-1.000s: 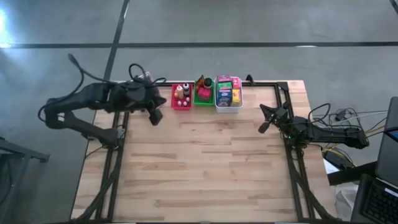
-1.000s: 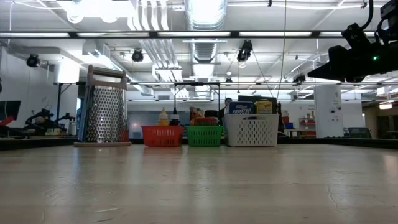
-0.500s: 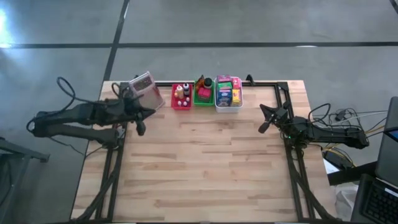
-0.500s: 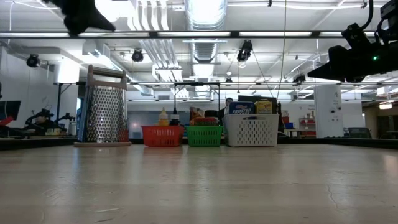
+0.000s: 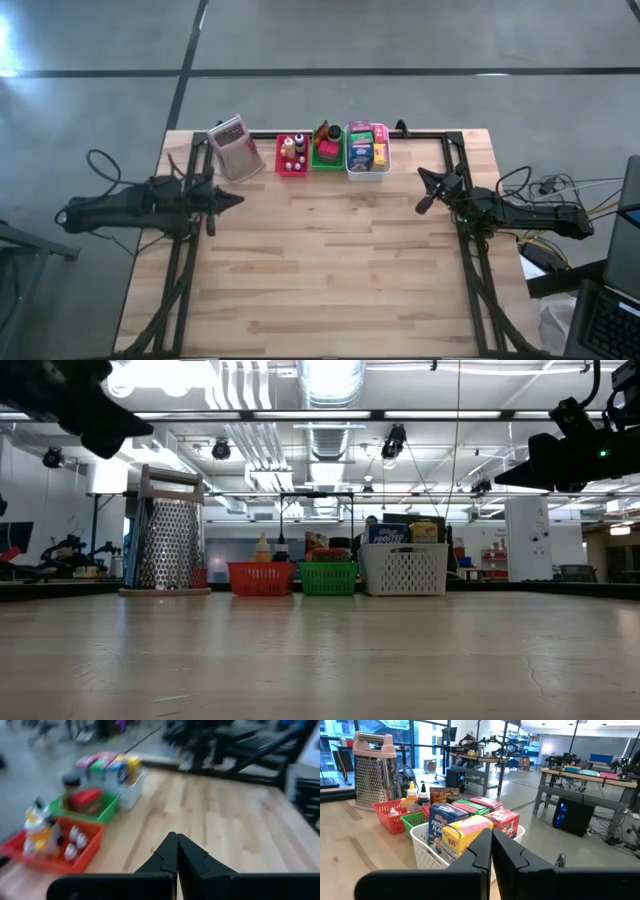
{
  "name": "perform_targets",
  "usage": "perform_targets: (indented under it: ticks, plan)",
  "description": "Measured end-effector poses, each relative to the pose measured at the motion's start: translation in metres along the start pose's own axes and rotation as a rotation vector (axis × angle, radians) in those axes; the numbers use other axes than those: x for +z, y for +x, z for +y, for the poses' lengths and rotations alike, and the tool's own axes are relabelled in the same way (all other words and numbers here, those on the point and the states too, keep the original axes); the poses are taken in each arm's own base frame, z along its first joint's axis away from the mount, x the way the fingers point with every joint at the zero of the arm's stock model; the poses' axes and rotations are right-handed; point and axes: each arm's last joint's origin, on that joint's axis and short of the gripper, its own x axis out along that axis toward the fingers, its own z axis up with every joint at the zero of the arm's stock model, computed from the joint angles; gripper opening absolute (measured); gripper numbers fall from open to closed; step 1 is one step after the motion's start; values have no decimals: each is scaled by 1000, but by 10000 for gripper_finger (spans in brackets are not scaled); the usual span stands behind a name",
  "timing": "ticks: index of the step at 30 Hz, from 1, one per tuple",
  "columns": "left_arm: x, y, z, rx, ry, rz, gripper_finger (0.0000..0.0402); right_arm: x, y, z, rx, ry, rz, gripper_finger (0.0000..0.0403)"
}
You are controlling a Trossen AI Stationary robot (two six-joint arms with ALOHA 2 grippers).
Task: Pick & Place Kitchen Items
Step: Return to Home Position
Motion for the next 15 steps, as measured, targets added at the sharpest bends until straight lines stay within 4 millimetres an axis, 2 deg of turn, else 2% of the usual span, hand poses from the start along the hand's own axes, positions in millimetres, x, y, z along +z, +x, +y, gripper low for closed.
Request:
perform_targets:
  ticks: [4,15]
  plan:
    - [-19,1,0,-60,55,-27,2,0,0,0,0,0,0,8]
    - [-63,8,3,-105,8,-72,7,0,0,0,0,0,0,8]
